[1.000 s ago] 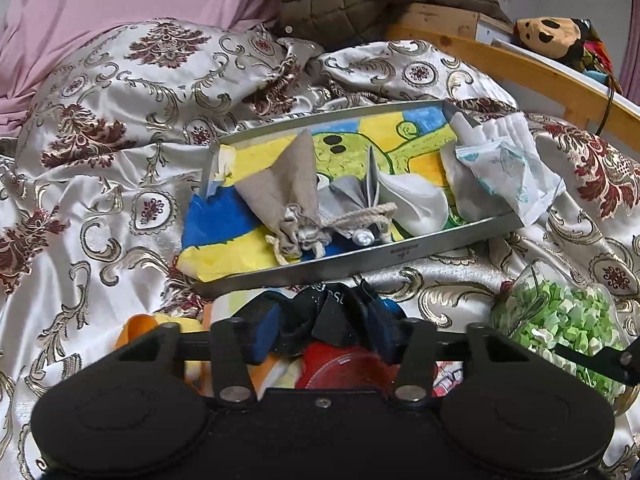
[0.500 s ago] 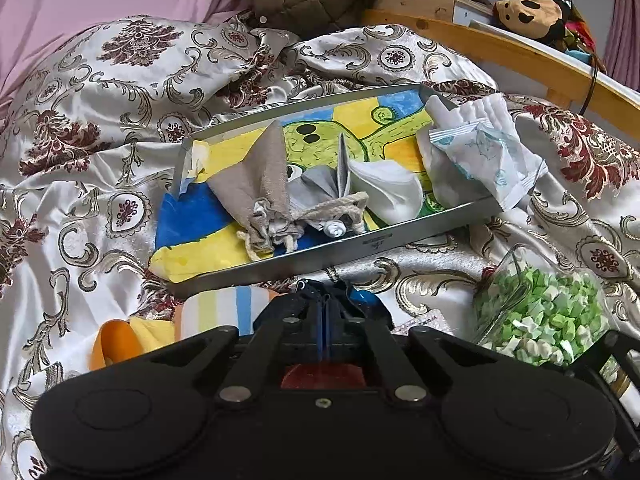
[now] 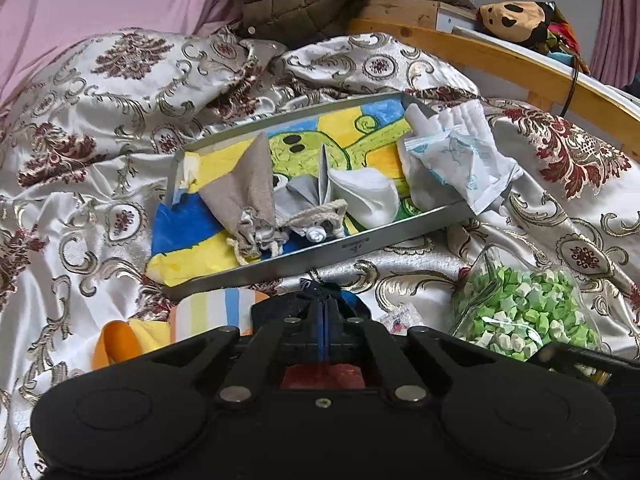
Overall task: Organize soft objects
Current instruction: 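Lift the dark and white items and carry both over the tin tray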
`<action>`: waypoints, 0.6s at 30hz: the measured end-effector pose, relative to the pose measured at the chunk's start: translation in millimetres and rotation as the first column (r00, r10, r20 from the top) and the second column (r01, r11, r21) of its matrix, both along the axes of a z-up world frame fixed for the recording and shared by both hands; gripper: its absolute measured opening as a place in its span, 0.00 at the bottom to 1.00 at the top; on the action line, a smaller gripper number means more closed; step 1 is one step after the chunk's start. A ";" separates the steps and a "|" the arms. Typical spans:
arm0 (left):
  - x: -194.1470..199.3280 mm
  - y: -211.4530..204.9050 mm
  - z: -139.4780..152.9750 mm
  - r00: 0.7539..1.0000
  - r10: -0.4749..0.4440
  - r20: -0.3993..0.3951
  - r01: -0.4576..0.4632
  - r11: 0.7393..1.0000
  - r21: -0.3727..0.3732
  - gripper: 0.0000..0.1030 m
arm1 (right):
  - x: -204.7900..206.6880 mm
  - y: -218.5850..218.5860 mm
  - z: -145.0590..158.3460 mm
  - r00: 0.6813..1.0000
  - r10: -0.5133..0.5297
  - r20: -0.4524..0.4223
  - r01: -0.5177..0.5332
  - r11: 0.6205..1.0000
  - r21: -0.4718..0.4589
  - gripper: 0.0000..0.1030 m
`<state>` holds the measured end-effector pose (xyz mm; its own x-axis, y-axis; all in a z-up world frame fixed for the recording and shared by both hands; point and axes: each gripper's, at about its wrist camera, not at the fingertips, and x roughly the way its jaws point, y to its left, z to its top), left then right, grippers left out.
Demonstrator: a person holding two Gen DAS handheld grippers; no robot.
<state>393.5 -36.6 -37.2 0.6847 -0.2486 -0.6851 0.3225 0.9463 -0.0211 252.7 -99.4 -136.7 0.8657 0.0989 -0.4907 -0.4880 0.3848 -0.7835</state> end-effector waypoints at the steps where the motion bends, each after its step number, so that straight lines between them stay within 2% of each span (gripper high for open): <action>1: -2.1 0.1 2.0 1.000 0.002 0.004 -0.002 1.000 0.001 0.00 | 0.4 -0.2 0.1 1.000 0.005 0.002 -0.005 1.000 0.005 0.26; 5: -10.2 1.1 13.0 1.000 0.006 0.028 -0.006 1.000 0.010 0.00 | 0.1 -3.1 5.6 1.000 0.012 0.014 -0.012 0.999 0.034 0.22; 7: -14.0 3.0 21.2 0.999 0.016 0.046 -0.016 1.000 0.006 0.00 | -2.0 -4.9 10.3 0.999 0.019 0.028 -0.021 0.998 0.058 0.15; 10: -18.5 5.1 37.1 0.997 0.036 0.069 -0.036 0.999 -0.003 0.00 | -4.0 -7.5 17.8 0.999 0.018 0.050 -0.023 0.996 0.091 0.11; 14: -23.6 5.8 57.1 0.992 0.067 0.107 -0.067 0.998 -0.002 0.00 | -6.1 -15.4 31.1 0.998 0.000 0.060 -0.010 0.987 0.160 0.10; 18: -26.3 4.6 78.8 0.985 0.090 0.151 -0.092 0.996 0.006 0.00 | -12.0 -22.0 45.3 0.994 0.000 0.109 -0.024 0.976 0.216 0.09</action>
<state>367.2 -32.0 41.6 0.7993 -0.1728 -0.5756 0.2340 0.9717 0.0332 240.7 -121.5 -91.5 0.9104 0.2034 -0.3602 -0.4108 0.5459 -0.7302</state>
